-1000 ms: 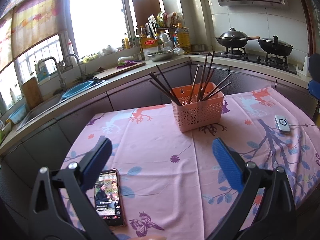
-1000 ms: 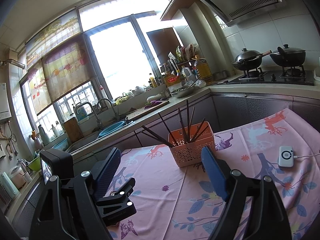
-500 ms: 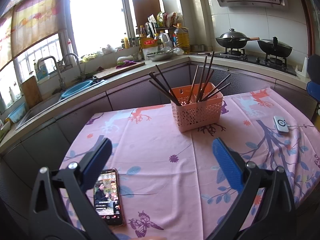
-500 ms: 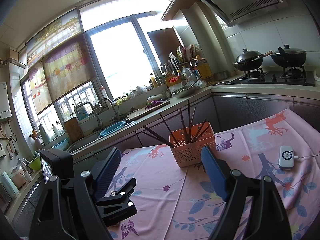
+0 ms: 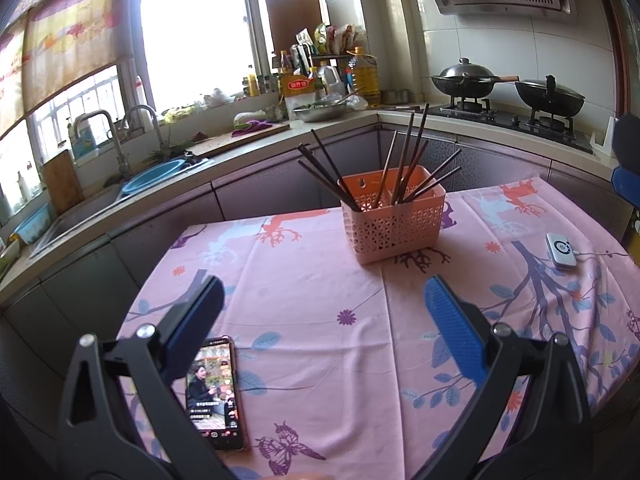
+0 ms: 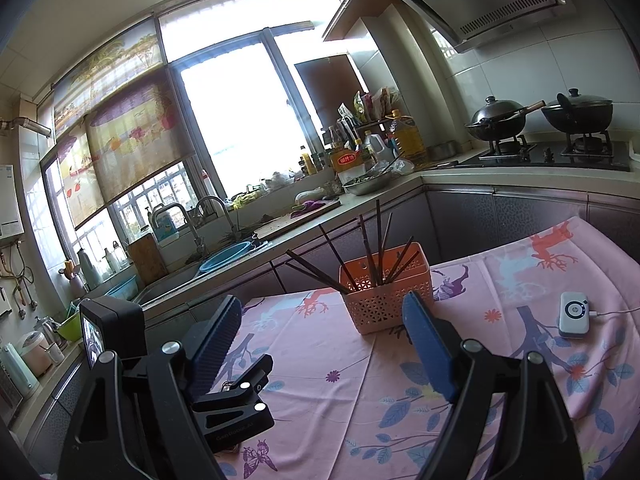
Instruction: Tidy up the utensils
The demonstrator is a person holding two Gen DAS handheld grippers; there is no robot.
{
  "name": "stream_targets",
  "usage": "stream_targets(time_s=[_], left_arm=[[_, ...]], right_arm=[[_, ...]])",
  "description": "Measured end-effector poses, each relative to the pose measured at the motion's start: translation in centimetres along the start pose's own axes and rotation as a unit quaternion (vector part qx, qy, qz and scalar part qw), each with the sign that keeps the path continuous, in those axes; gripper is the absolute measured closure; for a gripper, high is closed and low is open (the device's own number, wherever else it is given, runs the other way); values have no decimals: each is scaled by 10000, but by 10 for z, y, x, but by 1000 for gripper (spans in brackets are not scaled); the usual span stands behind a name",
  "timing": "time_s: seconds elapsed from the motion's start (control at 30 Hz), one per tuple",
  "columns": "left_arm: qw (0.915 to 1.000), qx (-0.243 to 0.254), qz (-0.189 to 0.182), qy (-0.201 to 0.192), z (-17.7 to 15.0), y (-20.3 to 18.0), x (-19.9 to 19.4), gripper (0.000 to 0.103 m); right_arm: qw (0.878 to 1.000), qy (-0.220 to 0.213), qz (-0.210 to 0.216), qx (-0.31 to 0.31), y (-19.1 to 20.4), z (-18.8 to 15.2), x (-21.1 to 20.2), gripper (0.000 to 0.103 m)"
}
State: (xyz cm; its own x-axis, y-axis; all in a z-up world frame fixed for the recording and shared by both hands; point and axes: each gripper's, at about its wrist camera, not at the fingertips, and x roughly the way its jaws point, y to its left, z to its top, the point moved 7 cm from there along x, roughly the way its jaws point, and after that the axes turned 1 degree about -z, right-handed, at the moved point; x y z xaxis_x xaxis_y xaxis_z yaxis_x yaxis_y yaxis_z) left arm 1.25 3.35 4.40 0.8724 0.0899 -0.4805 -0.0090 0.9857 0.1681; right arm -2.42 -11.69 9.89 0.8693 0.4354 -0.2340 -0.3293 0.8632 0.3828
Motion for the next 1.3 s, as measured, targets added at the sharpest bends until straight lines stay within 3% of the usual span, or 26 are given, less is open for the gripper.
stream_targets(time_s=[1.3], left_arm=[[9996, -97, -162, 195, -10, -19, 12, 7]], right_arm=[[10000, 2, 1, 8, 1, 0, 0, 55]])
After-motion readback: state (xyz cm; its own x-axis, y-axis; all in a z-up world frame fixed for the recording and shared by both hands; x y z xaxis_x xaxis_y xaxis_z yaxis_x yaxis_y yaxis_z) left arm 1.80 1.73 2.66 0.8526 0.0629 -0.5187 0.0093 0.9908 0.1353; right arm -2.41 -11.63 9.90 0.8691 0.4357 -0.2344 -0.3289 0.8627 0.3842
